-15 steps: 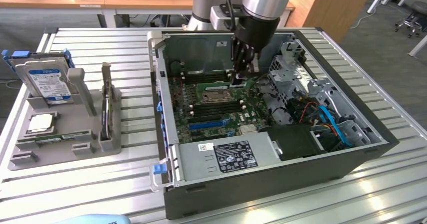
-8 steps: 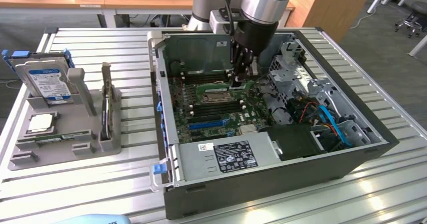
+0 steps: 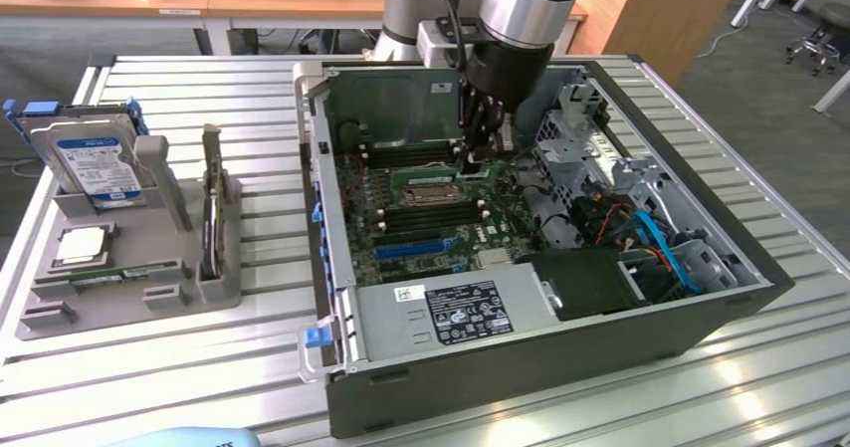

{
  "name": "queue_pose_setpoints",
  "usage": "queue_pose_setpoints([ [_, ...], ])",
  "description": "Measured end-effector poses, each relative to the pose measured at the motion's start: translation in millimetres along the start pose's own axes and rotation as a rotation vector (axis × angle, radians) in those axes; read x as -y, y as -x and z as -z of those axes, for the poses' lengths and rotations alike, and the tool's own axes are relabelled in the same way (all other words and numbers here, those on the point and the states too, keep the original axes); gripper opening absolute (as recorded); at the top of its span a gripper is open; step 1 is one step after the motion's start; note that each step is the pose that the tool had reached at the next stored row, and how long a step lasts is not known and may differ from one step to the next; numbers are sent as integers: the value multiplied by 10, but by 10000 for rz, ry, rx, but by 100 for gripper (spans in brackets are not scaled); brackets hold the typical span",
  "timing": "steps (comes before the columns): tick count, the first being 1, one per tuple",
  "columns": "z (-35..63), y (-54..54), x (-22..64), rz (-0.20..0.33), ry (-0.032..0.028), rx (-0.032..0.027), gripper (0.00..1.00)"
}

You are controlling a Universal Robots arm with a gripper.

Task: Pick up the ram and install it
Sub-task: 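Insert the ram into the slot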

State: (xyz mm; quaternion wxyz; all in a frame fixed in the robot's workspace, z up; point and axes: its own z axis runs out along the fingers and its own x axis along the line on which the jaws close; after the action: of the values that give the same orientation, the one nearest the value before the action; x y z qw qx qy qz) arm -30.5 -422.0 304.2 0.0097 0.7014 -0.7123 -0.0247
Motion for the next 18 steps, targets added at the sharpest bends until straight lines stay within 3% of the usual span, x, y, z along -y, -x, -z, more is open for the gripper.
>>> queue_pose_setpoints([
  [18, -12, 9, 65, -1, -10, 3, 12],
])
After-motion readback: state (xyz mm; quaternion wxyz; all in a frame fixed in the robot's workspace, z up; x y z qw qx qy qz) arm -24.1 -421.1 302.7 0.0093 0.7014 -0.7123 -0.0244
